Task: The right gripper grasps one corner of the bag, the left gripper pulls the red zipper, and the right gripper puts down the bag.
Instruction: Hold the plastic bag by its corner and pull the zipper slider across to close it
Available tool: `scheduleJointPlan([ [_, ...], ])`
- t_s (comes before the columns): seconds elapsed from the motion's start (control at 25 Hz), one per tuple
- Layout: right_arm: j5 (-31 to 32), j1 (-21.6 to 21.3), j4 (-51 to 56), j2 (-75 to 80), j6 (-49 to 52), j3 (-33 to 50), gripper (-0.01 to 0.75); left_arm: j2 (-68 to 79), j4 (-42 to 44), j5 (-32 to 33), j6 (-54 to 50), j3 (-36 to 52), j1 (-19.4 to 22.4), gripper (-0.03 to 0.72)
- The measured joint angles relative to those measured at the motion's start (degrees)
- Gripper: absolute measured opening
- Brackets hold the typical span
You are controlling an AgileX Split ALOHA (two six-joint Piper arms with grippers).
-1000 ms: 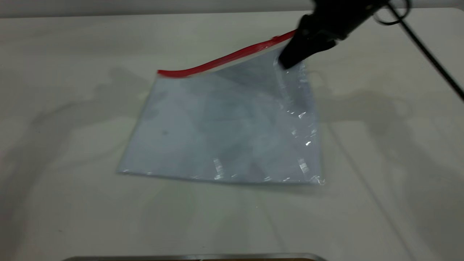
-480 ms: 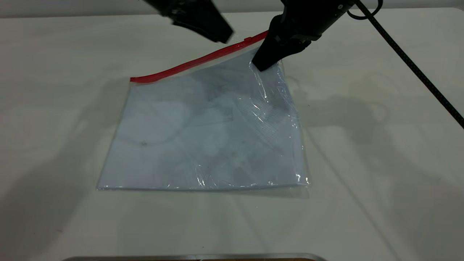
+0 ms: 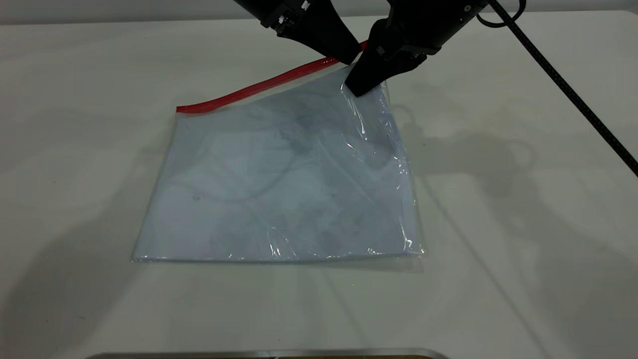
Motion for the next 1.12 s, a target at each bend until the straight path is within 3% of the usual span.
scheduleJointPlan([
  [0.2, 0.3, 0.0, 0.5, 0.0, 0.0, 0.0, 0.033, 0.0, -0.1, 0.6, 0.0, 0.0, -0.4, 0.445],
  [0.6, 0.3, -0.1, 0.7, 0.0, 0.0, 0.0, 0.033, 0.0, -0.2, 1.8, 1.1, -0.1, -0.4, 0.187],
  [1.12, 0.7, -2.3, 0.9, -1.4, 0.0, 0.1, 0.033, 0.0, -0.3, 0.3, 1.1, -0.3, -0.1, 0.167],
])
